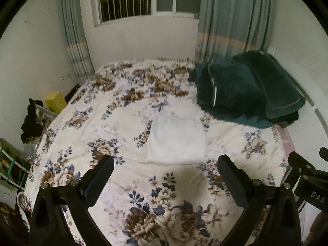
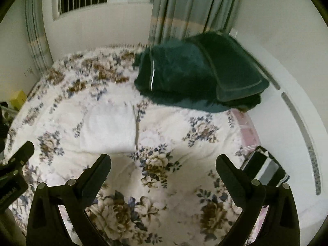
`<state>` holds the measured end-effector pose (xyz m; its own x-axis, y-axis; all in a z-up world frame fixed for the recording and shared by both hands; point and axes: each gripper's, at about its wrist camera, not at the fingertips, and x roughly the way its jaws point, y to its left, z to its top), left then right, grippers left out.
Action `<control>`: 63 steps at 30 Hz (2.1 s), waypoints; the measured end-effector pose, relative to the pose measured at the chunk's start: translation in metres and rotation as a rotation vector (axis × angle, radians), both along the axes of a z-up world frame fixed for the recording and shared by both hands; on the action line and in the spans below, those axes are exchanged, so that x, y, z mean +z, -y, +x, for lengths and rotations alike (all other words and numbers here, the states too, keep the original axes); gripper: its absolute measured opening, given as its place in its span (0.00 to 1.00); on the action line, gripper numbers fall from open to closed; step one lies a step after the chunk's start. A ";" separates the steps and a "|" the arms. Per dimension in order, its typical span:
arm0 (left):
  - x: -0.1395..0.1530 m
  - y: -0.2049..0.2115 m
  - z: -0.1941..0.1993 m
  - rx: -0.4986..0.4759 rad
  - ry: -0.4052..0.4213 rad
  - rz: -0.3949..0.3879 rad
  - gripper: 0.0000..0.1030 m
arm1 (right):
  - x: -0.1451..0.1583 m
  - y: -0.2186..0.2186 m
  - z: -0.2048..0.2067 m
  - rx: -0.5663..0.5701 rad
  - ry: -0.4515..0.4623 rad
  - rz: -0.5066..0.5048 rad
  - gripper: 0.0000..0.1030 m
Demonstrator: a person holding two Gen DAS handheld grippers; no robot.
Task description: Fold small clothes
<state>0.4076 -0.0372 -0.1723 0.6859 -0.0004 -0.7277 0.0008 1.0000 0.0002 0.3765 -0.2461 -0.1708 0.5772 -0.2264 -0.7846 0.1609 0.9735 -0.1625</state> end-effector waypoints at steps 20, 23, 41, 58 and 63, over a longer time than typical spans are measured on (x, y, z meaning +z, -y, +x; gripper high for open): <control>0.119 0.007 -0.149 0.025 0.163 0.006 1.00 | 0.182 0.010 -0.207 0.075 0.231 0.005 1.00; 0.121 0.007 -0.163 0.035 0.170 0.003 1.00 | 0.192 0.012 -0.222 0.086 0.240 0.009 1.00; 0.134 0.010 -0.194 0.062 0.205 0.002 1.00 | 0.206 0.009 -0.246 0.162 0.259 0.047 1.00; 0.137 0.014 -0.204 0.062 0.223 0.003 1.00 | 0.208 0.012 -0.239 0.177 0.263 0.065 1.00; 0.138 0.015 -0.205 0.061 0.223 0.001 1.00 | 0.207 0.012 -0.240 0.176 0.263 0.066 1.00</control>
<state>0.2030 -0.0523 -0.0339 0.8286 0.0467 -0.5580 -0.0600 0.9982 -0.0056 0.1363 -0.2583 0.0367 0.7881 -0.0588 -0.6127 0.0177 0.9972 -0.0729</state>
